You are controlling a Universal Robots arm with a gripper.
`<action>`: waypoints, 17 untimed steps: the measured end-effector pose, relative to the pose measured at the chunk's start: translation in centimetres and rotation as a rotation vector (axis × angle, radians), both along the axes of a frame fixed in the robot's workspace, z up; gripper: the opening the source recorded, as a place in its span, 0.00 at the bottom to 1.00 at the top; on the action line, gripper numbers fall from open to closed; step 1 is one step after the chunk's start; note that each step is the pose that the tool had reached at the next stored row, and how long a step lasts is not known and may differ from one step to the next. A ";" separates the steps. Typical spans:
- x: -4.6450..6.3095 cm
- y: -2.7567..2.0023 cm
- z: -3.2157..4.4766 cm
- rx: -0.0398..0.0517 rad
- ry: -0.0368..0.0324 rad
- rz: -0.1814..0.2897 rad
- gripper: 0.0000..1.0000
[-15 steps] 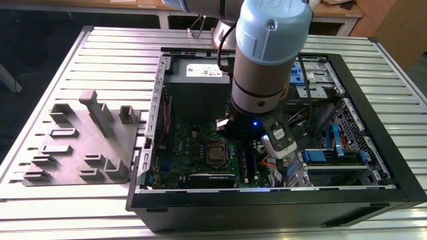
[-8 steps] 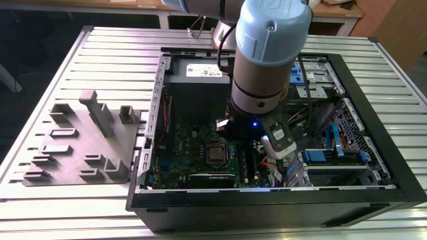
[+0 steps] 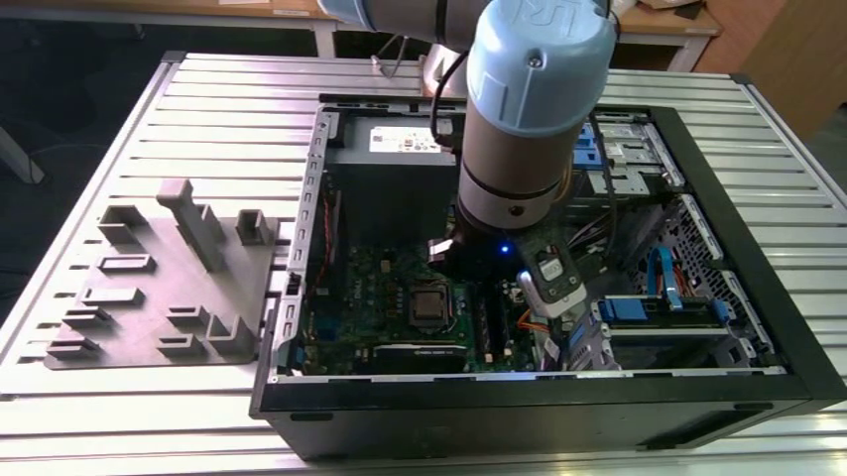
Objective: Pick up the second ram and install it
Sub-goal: 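Insert the second ram into the second slot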
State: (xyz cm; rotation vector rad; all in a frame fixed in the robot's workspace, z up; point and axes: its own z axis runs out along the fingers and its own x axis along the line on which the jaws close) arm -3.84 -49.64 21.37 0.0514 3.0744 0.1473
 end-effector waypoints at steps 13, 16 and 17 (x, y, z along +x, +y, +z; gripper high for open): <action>0.0 0.01 -0.04 0.0019 -0.0003 0.000 0.15; 0.0 0.00 -0.02 0.0016 -0.0001 0.000 0.22; 0.0 0.01 -0.01 0.0016 -0.0001 0.000 0.22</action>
